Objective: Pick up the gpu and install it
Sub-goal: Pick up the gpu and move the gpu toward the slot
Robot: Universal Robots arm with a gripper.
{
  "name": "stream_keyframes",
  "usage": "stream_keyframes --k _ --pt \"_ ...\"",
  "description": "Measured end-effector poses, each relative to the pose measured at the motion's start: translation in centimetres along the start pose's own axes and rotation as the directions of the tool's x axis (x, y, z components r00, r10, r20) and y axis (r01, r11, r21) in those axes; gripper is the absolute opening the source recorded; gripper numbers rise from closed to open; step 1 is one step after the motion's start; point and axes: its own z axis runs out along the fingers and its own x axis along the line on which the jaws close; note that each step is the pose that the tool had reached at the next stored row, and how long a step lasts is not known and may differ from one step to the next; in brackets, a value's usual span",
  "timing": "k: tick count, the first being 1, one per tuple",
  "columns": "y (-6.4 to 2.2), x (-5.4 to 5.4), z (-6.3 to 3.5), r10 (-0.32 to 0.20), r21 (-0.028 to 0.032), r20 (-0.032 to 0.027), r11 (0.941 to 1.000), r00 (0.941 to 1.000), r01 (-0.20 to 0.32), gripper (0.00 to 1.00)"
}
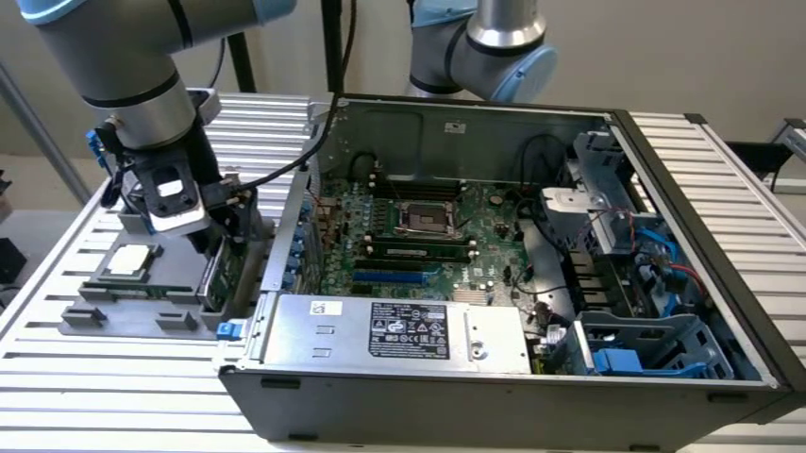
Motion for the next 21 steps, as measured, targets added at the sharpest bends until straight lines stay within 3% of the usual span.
stream_keyframes --k 8,10,15,17,18,21 --pt "0.03 0.04 0.14 0.0 -0.0005 0.0015 1.0 1.0 0.0 0.54" --pt "0.06 0.05 0.17 -0.001 -0.0008 0.0023 1.0 1.0 0.001 0.45" --pt "0.23 0.1 0.3 -0.004 -0.0032 0.0085 1.0 1.0 0.004 0.45" --pt "0.24 0.14 0.33 -0.005 -0.0035 0.0098 1.0 0.9999 0.005 0.42" --pt "0.24 0.17 0.35 -0.004 -0.0036 0.0103 1.0 0.9999 0.004 0.35" --pt "0.24 0.18 0.38 -0.005 -0.0037 0.0107 1.0 0.9999 0.005 0.35"
